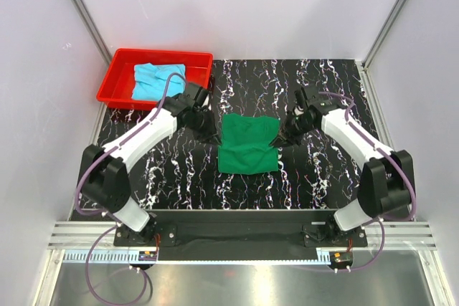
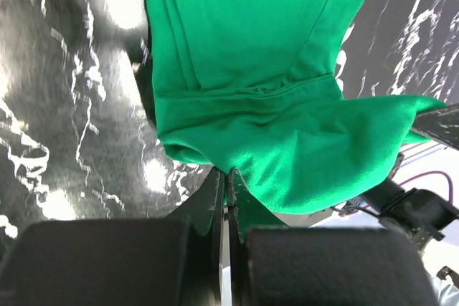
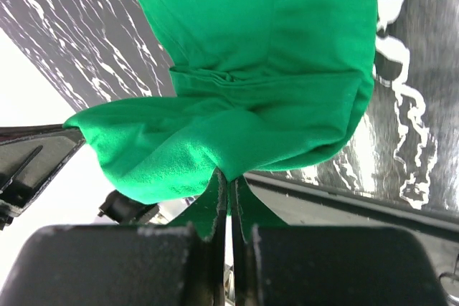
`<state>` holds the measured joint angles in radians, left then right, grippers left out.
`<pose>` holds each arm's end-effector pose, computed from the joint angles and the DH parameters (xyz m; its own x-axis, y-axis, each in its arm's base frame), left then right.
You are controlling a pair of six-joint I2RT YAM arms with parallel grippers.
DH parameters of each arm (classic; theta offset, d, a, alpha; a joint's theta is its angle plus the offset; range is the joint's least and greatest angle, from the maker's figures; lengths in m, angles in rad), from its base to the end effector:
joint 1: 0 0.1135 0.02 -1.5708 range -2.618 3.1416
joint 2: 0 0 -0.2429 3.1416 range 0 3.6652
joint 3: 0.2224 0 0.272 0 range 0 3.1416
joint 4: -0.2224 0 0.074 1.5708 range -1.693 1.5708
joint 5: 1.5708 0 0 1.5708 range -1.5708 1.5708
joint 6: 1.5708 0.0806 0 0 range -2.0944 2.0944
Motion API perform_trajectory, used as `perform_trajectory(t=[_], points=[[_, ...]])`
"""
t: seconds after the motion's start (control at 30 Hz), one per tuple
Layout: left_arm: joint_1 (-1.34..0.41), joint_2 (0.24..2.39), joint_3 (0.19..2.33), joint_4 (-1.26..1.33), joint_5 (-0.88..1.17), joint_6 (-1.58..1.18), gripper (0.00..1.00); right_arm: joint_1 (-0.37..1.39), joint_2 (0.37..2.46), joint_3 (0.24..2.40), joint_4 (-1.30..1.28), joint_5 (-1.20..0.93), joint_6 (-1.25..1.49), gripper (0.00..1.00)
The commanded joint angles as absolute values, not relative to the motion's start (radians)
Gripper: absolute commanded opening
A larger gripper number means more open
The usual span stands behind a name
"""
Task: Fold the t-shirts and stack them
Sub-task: Fold the tshirt
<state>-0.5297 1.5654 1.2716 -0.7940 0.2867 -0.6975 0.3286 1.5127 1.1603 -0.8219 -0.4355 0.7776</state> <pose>0.2994 -0.2017 0.2030 -0.9698 -0.1461 -0.1951 -0.0325 0.8710 -0.4903 0.3036 0.1395 0.1851 -0.9356 0.3531 -0.0022 0.2941 0.7829 0.5482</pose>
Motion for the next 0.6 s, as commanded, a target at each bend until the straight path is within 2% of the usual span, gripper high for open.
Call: perform_trajectory(t=[0.0, 0.57], points=[[-0.511, 1.598, 1.370, -0.770, 0.342, -0.650, 0.00, 0.302, 1.563, 1.245, -0.827, -0.482, 0.715, 0.00], [-0.419, 1.825, 1.611, -0.718, 0.357, -0.612, 0.00, 0.172, 1.798, 1.422, -0.756, -0.614, 0.684, 0.00]])
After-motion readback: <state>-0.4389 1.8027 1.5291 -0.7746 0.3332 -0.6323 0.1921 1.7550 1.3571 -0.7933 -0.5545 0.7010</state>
